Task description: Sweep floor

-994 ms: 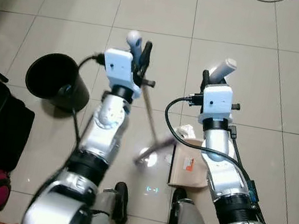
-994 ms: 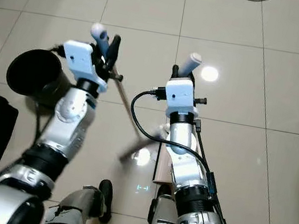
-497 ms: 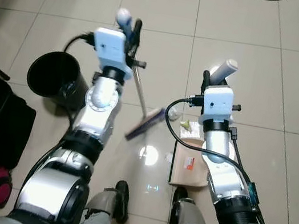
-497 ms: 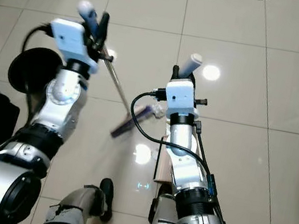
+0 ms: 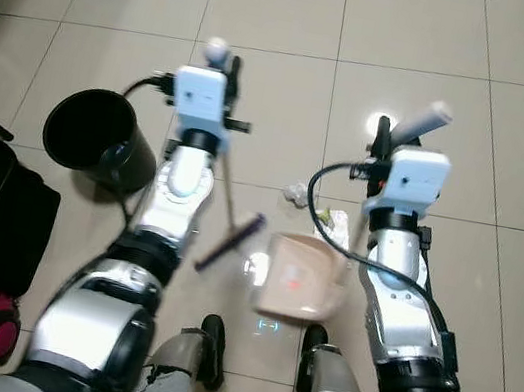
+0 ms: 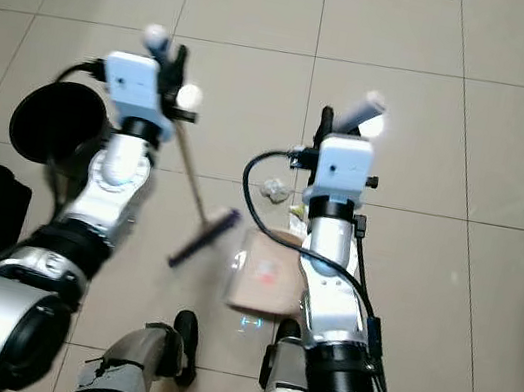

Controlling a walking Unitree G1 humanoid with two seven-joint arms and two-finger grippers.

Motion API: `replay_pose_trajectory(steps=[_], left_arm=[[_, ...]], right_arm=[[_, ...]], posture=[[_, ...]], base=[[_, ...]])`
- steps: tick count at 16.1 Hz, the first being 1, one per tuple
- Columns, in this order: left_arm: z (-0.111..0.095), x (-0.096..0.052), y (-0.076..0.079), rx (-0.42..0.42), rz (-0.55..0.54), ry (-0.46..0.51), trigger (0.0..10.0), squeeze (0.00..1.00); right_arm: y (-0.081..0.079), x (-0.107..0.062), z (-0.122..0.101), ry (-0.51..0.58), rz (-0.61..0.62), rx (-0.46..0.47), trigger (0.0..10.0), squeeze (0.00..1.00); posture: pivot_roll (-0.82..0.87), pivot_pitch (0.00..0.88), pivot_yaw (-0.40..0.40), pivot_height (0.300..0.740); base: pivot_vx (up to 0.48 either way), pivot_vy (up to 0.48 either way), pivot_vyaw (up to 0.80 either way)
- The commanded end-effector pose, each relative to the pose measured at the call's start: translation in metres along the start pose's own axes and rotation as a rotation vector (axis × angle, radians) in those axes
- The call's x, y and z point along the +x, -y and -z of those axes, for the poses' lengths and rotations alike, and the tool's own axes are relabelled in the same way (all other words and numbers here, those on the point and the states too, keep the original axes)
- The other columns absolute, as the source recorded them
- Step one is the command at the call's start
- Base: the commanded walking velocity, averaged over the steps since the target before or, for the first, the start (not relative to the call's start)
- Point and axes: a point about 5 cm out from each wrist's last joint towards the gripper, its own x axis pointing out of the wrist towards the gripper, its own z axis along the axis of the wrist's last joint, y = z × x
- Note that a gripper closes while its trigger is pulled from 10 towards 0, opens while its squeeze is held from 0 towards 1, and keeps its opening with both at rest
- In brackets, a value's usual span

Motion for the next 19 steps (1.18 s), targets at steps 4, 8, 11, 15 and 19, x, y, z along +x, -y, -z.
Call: replay_pose_trajectory(steps=[4,8,11,15,19], left_arm=[[-0.004,0.000,-0.032,0.091,-0.057,0.047,10.0,0.00],[0.005,-0.009,-0.031,0.072,-0.047,0.022,10.0,0.00],[0.014,-0.018,-0.021,0.015,-0.050,-0.015,10.0,0.00],[0.022,-0.026,-0.012,-0.031,-0.051,-0.041,10.0,0.00],[0.024,-0.030,-0.007,-0.052,-0.050,-0.048,10.0,0.00]], right_arm=[[0.005,0.009,-0.023,0.065,-0.082,-0.035,10.0,0.00],[0.017,-0.011,-0.027,0.055,-0.163,-0.173,10.0,0.00],[0.024,-0.028,-0.022,0.040,-0.189,-0.304,10.0,0.00],[0.020,-0.042,-0.011,0.067,-0.185,-0.406,10.0,0.00],[0.005,-0.043,0.007,0.047,-0.172,-0.363,10.0,0.00]], posture=[[-0.03,0.297,0.076,0.740],[-0.05,0.292,0.078,0.740],[-0.05,0.313,0.084,0.740],[-0.03,0.344,0.082,0.740],[0.01,0.379,0.093,0.740]], base=[[0.000,0.000,0.00],[0.000,0.000,0.00],[0.000,0.000,0.00],[0.000,0.000,0.00],[0.000,0.000,0.00]])
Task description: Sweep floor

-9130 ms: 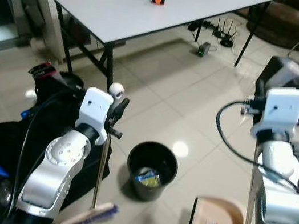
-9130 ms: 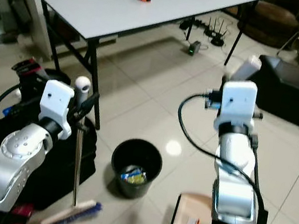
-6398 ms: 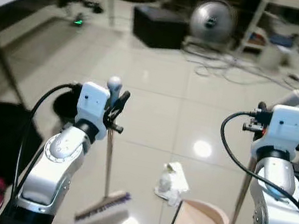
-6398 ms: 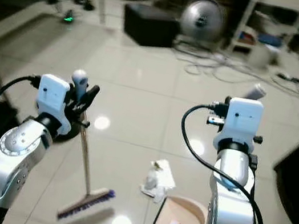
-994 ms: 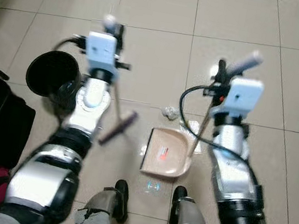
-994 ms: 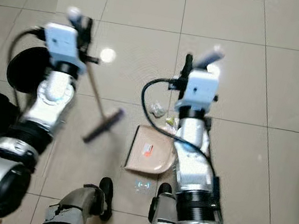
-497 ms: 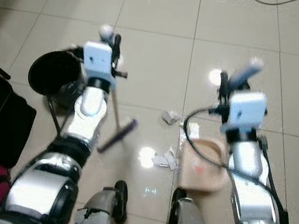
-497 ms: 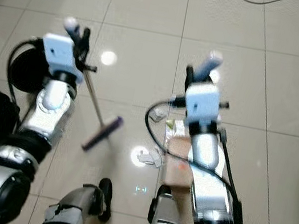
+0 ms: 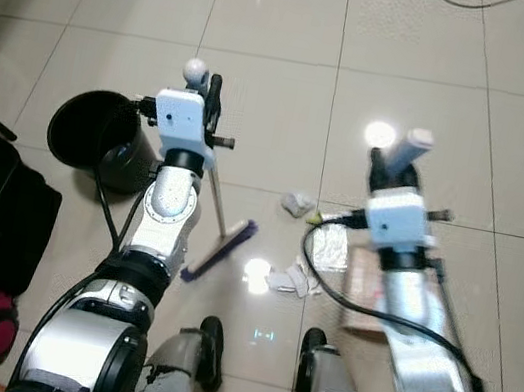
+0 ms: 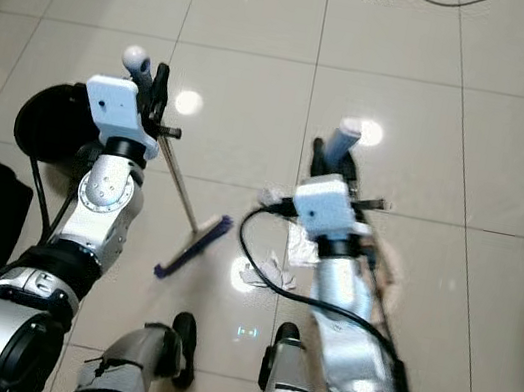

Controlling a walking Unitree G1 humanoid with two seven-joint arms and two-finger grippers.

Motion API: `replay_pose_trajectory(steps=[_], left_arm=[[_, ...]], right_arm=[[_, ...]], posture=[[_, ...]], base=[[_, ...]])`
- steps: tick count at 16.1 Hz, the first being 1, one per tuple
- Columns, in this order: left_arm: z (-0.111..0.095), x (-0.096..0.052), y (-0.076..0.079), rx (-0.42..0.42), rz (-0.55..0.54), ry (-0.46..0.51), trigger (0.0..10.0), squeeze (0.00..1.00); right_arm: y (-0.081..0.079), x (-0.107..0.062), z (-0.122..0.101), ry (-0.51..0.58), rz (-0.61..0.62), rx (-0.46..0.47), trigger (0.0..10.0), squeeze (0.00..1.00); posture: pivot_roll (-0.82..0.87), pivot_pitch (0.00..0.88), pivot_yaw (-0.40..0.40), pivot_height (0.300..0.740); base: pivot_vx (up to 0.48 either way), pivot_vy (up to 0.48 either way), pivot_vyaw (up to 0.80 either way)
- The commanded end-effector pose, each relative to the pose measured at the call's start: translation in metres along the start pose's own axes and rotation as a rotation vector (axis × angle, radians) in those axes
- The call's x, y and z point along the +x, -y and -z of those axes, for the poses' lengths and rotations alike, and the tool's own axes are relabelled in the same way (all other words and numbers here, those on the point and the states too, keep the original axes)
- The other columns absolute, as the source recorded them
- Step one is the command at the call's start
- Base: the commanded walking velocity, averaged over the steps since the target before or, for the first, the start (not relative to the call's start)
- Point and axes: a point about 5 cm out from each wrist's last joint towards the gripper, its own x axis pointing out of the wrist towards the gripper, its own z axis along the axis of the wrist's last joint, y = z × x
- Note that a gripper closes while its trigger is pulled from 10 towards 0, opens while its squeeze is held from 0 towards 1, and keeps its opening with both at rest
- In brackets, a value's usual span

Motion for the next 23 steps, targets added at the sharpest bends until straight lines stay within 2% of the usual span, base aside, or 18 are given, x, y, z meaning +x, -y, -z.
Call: replay_pose_trajectory(steps=[1,4,6,8,9,11,12,14,15,16,17,19,21,22,23], left_arm=[[0.009,-0.008,-0.002,-0.018,-0.024,-0.034,10.0,0.00],[0.013,-0.012,0.003,-0.034,-0.035,-0.063,10.0,0.00],[0.017,-0.017,0.013,-0.092,-0.061,-0.090,10.0,0.00],[0.015,-0.017,0.028,-0.211,-0.096,-0.111,10.0,0.00],[0.015,-0.017,0.030,-0.230,-0.101,-0.115,10.0,0.00],[0.010,-0.018,0.050,-0.346,-0.108,-0.133,10.0,0.00],[0.009,-0.018,0.052,-0.361,-0.111,-0.133,10.0,0.00],[0.004,-0.013,0.055,-0.459,-0.168,-0.142,10.0,0.00],[0.003,-0.012,0.054,-0.469,-0.175,-0.141,10.0,0.00],[-0.006,-0.003,0.052,-0.500,-0.179,-0.117,10.0,0.00],[-0.008,0.000,0.051,-0.503,-0.175,-0.108,10.0,0.00],[-0.017,0.008,0.048,-0.451,-0.105,-0.060,10.0,0.00],[-0.020,0.014,0.034,-0.325,-0.045,-0.017,10.0,0.00],[-0.021,0.015,0.031,-0.304,-0.035,-0.007,10.0,0.00],[-0.027,0.020,0.020,-0.258,-0.020,0.028,10.0,0.00]], right_arm=[[-0.010,-0.002,0.005,0.000,-0.007,-0.011,10.0,0.00],[-0.029,-0.001,0.013,-0.019,-0.039,-0.032,10.0,0.00],[-0.033,0.005,0.014,-0.036,0.005,0.001,10.0,0.00],[-0.029,0.016,0.010,-0.044,0.096,0.063,10.0,0.00],[-0.029,0.017,0.010,-0.045,0.109,0.072,10.0,0.00],[-0.031,0.021,0.011,-0.055,0.133,0.080,10.0,0.00],[-0.031,0.021,0.011,-0.056,0.138,0.083,10.0,0.00],[-0.034,0.024,0.008,-0.052,0.150,0.116,10.0,0.00],[-0.034,0.024,0.008,-0.052,0.151,0.118,10.0,0.00],[-0.035,0.025,0.007,-0.048,0.150,0.121,10.0,0.00],[-0.035,0.025,0.007,-0.047,0.149,0.122,10.0,0.00],[-0.032,0.026,0.008,-0.043,0.149,0.123,10.0,0.00],[-0.024,0.022,0.009,-0.039,0.159,0.131,10.0,0.00],[-0.022,0.021,0.009,-0.038,0.163,0.132,10.0,0.00],[-0.014,0.018,0.008,-0.039,0.191,0.147,10.0,0.00]], posture=[[0.02,0.385,0.098,0.740],[0.03,0.394,0.105,0.740],[0.03,0.398,0.108,0.740],[0.03,0.399,0.114,0.740],[0.03,0.399,0.114,0.740],[0.03,0.396,0.119,0.740],[0.03,0.396,0.119,0.740],[0.02,0.393,0.123,0.740],[0.02,0.392,0.123,0.740],[0.02,0.383,0.121,0.740],[0.02,0.382,0.121,0.740],[0.02,0.369,0.119,0.740],[0.01,0.335,0.116,0.740],[0.01,0.330,0.116,0.740],[0.00,0.311,0.114,0.740]], base=[[0.000,0.000,0.00],[0.000,0.000,0.00],[0.000,0.000,0.00],[0.000,0.000,0.00],[0.000,0.000,0.00],[0.000,0.000,0.00],[0.000,0.000,0.00],[0.000,0.000,0.00],[0.000,0.000,0.00],[0.000,0.000,0.00],[0.000,0.000,0.00],[0.000,0.000,0.00],[0.000,0.000,0.00],[0.000,0.000,0.00],[0.000,0.000,0.00]])
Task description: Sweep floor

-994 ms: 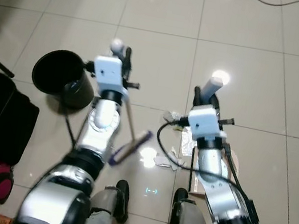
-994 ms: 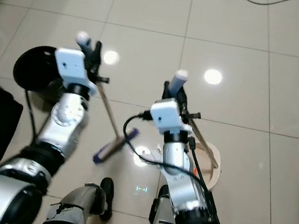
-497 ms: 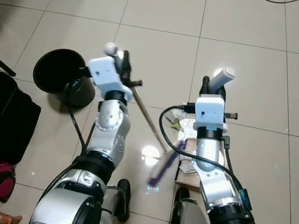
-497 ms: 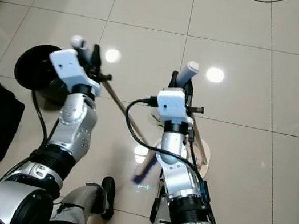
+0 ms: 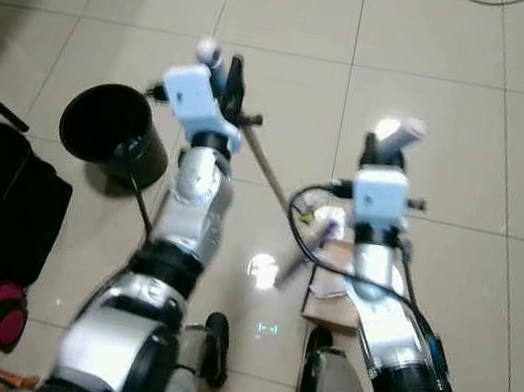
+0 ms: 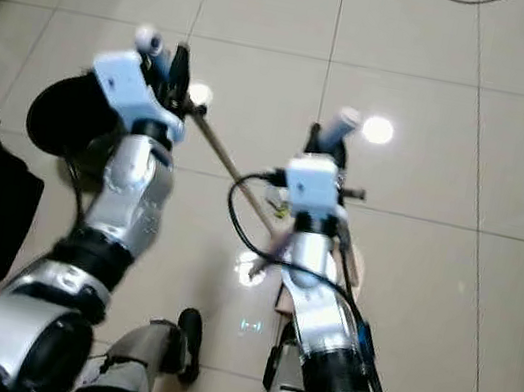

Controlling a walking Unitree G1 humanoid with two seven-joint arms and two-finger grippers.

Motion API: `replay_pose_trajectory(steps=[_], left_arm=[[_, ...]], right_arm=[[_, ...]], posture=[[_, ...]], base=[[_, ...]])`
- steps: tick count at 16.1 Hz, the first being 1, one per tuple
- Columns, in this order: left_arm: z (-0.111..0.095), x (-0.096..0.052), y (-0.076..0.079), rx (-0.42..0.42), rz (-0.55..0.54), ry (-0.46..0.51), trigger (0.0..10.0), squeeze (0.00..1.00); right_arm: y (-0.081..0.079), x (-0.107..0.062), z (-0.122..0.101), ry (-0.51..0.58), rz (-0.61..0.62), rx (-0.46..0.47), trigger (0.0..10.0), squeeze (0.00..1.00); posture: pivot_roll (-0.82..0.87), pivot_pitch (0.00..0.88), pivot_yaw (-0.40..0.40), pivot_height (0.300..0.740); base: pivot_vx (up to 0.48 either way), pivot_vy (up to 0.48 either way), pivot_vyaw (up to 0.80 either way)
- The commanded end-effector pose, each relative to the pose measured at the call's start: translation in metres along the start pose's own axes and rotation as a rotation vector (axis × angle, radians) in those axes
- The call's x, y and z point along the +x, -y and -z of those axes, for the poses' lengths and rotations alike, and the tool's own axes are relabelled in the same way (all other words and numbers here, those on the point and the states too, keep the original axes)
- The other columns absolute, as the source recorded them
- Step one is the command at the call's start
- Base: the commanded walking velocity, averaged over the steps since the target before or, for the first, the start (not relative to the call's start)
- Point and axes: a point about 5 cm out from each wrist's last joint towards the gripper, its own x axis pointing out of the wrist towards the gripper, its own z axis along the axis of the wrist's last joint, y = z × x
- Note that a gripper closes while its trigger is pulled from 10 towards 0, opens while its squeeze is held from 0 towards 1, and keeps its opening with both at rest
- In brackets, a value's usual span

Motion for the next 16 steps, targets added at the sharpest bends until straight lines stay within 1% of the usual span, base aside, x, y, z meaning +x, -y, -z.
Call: replay_pose_trajectory(steps=[1,2,3,4,5,7,8,9,10,11,12,13,14,15,16], left_arm=[[-0.013,0.006,-0.015,0.046,0.001,0.057,10.0,0.00],[-0.018,0.010,-0.020,0.057,-0.001,0.074,10.0,0.00],[-0.031,0.018,-0.036,0.095,-0.008,0.113,10.0,0.00],[-0.035,0.019,-0.040,0.109,-0.004,0.122,10.0,0.00],[-0.041,0.021,-0.050,0.137,0.003,0.134,10.0,0.00],[-0.044,0.017,-0.065,0.174,0.008,0.127,10.0,0.00],[-0.043,0.015,-0.070,0.178,0.009,0.114,10.0,0.00],[-0.042,0.011,-0.077,0.196,0.007,0.097,10.0,0.00],[-0.035,0.002,-0.086,0.227,0.009,0.014,10.0,0.00],[-0.030,-0.003,-0.091,0.241,0.008,-0.027,10.0,0.00],[-0.029,-0.006,-0.091,0.245,0.024,-0.036,10.0,0.00],[-0.024,-0.019,-0.095,0.276,0.052,-0.081,10.0,0.00],[-0.023,-0.024,-0.097,0.298,0.051,-0.099,10.0,0.00],[-0.024,-0.032,-0.099,0.314,0.066,-0.113,10.0,0.00],[-0.026,-0.039,-0.099,0.329,0.081,-0.130,10.0,0.00]], right_arm=[[0.010,-0.004,-0.004,0.001,0.033,0.031,10.0,0.00],[0.014,-0.004,-0.005,0.003,0.044,0.036,10.0,0.00],[0.026,-0.010,-0.008,0.007,0.082,0.046,10.0,0.00],[0.030,-0.012,-0.010,0.010,0.091,0.046,10.0,0.00],[0.039,-0.017,-0.017,0.018,0.117,0.054,10.0,0.00],[0.048,-0.021,-0.031,0.043,0.140,0.082,10.0,0.00],[0.050,-0.019,-0.036,0.052,0.143,0.098,10.0,0.00],[0.054,-0.017,-0.044,0.069,0.146,0.112,10.0,0.00],[0.059,-0.010,-0.058,0.086,0.151,0.144,10.0,0.00],[0.062,-0.005,-0.064,0.088,0.145,0.174,10.0,0.00],[0.061,-0.002,-0.064,0.067,0.121,0.198,10.0,0.00],[0.064,0.007,-0.070,0.036,0.084,0.263,10.0,0.00],[0.067,0.010,-0.070,-0.001,0.083,0.319,10.0,0.00],[0.075,0.014,-0.075,-0.006,0.095,0.383,10.0,0.00],[0.083,0.018,-0.081,-0.002,0.109,0.423,10.0,0.00]], posture=[[0.00,0.287,0.111,0.740],[0.00,0.282,0.112,0.740],[-0.01,0.250,0.115,0.740],[-0.02,0.245,0.115,0.740],[-0.03,0.216,0.117,0.740],[-0.04,0.174,0.117,0.740],[-0.05,0.151,0.117,0.740],[-0.05,0.138,0.115,0.740],[-0.06,0.117,0.108,0.740],[-0.06,0.108,0.105,0.740],[-0.07,0.093,0.099,0.740],[-0.06,0.076,0.089,0.740],[-0.06,0.070,0.087,0.740],[-0.06,0.058,0.079,0.740],[-0.05,0.053,0.078,0.740]], base=[[0.000,0.000,0.00],[0.000,0.000,0.00],[0.000,0.000,0.00],[0.000,0.000,0.00],[0.000,0.000,0.00],[0.000,0.000,0.00],[0.000,0.000,0.00],[0.000,0.000,0.00],[0.000,0.000,0.00],[0.000,0.000,0.00],[0.000,0.000,0.00],[0.000,0.000,0.00],[0.000,0.000,0.00],[0.000,0.000,0.00],[0.000,0.000,0.00]])
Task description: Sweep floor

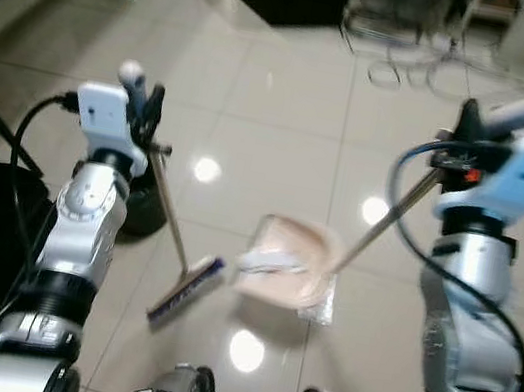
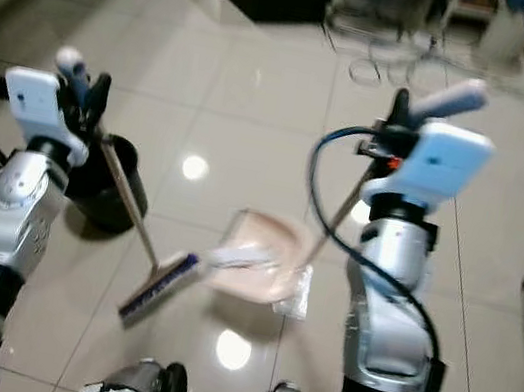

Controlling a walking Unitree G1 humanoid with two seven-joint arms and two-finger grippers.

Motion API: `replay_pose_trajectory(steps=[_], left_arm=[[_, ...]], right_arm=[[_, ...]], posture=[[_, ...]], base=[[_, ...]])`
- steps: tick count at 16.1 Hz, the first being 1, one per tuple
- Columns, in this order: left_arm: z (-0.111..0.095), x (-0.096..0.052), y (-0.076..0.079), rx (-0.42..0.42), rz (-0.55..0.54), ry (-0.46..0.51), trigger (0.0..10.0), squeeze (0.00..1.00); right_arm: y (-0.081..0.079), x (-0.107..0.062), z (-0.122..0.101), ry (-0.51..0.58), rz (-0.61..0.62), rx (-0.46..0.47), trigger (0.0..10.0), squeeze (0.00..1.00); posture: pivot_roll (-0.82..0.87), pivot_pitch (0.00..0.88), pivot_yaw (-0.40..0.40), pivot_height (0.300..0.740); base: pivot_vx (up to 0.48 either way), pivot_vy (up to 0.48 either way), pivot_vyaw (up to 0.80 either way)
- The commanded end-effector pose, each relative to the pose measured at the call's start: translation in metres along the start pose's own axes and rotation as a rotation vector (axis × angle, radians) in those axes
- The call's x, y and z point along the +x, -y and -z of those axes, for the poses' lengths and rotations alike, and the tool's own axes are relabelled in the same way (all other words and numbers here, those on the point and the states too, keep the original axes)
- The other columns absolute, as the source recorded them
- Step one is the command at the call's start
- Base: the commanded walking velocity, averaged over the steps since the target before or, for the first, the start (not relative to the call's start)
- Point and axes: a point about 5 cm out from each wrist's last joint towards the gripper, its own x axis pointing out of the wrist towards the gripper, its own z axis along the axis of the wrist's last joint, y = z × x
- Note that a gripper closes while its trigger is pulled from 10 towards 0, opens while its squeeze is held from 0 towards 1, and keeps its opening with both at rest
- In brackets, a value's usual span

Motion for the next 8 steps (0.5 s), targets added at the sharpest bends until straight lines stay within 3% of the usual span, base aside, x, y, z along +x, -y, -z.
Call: replay_pose_trajectory(steps=[1,6,8], left_arm=[[-0.016,0.000,0.000,0.036,0.032,0.046,10.0,0.00],[-0.021,-0.030,0.007,0.095,0.079,0.039,10.0,0.00],[-0.021,-0.039,0.009,0.105,0.069,0.025,10.0,0.00]], right_arm=[[0.002,0.005,-0.020,0.053,-0.005,0.057,10.0,0.00],[0.005,0.030,-0.052,0.042,-0.079,0.115,10.0,0.00],[0.003,0.036,-0.057,0.035,-0.106,0.154,10.0,0.00]], posture=[[-0.05,0.043,0.083,0.740],[-0.05,0.009,0.069,0.740],[-0.05,0.001,0.050,0.740]], base=[[0.000,0.000,0.00],[0.000,0.000,0.00],[0.311,0.000,0.00]])
